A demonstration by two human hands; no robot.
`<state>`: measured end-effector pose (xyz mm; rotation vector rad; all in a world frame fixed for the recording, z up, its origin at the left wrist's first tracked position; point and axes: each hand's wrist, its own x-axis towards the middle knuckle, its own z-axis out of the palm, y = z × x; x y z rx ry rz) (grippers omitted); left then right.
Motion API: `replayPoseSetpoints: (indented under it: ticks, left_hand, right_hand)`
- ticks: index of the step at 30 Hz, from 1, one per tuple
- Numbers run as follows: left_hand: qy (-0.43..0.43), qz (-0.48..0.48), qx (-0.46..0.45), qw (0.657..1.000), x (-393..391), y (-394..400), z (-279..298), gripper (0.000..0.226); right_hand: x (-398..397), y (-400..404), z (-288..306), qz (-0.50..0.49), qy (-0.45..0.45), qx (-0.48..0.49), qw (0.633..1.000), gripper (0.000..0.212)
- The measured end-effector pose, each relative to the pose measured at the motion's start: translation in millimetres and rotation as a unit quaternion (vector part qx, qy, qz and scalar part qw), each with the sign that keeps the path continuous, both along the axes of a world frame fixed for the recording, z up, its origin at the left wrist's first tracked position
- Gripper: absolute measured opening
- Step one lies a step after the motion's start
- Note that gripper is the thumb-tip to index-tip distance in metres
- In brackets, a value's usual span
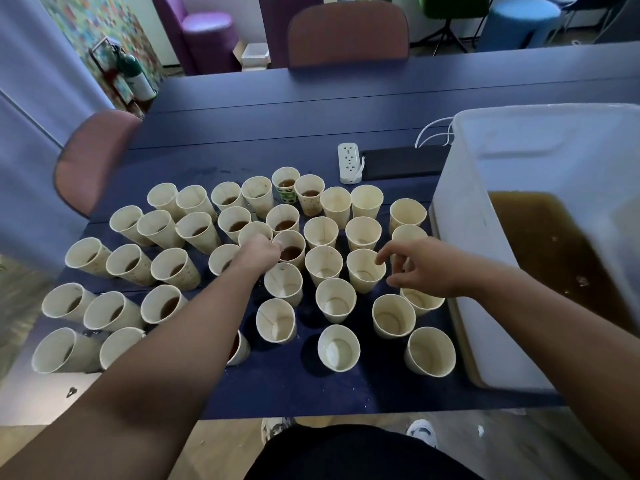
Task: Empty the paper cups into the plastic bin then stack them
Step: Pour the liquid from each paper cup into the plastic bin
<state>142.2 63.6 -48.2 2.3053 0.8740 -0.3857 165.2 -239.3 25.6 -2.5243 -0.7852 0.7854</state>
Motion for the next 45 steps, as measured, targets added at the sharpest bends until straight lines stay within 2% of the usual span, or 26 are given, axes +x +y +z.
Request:
replayPoseSetpoints:
  ticks: [6, 10, 15, 21, 24, 27, 32, 36, 41, 45]
  left_hand:
    - [0.019, -0.041, 0.085, 0.995, 4.8, 0.6, 3.7, 0.026]
    - [0.032, -0.064, 0.117, 0.991, 5.5, 5.9, 8.8, 0.011]
    - [0.051, -0.078, 0.118, 0.989, 8.4, 12.8, 29.3, 0.019]
    - [-0.017, -0.104, 0.145, 0.984, 0.4, -1.9, 88.5, 0.031]
    - [-0.053, -0.122, 0.118, 0.984, -7.3, -19.7, 123.2, 0.033]
    - [-0.101, -0.148, 0.088, 0.98, -16.1, -43.4, 155.9, 0.035]
    - [-0.142, -0.21, 0.046, 0.966, -26.1, -85.4, 196.1, 0.04]
    - [-0.172, -0.257, 0.003, 0.951, -25.4, -112.7, 213.1, 0.037]
    - [-0.214, -0.298, -0.02, 0.93, -22.7, -145.4, 223.5, 0.043]
    - [-0.263, -0.295, -0.108, 0.912, -15.2, -173.5, 222.3, 0.049]
  right_hand:
    - [1.1, -0.2, 0.0, -0.009, 0.005, 0.008, 1.0, 0.034]
    - [1.1, 0.4, 0.3, -0.012, 0.006, 0.009, 1.0, 0.033]
    - [0.6, 1.7, 2.0, -0.009, 0.009, 0.004, 1.0, 0.033]
    - [-1.5, 2.5, 3.0, -0.005, 0.001, 0.002, 1.0, 0.035]
    - [-3.3, 4.5, 6.6, -0.013, -0.003, 0.022, 1.0, 0.044]
    - [-6.1, 7.1, 17.0, -0.03, -0.028, 0.087, 0.995, 0.068]
    - [-20.7, 8.1, 40.0, -0.085, -0.021, 0.25, 0.964, 0.097]
    - [-35.5, 1.6, 49.6, -0.157, -0.098, 0.372, 0.91, 0.092]
    - [-45.1, -19.3, 63.9, -0.232, -0.185, 0.409, 0.863, 0.079]
    - [-48.0, -50.5, 70.3, -0.285, -0.224, 0.391, 0.846, 0.077]
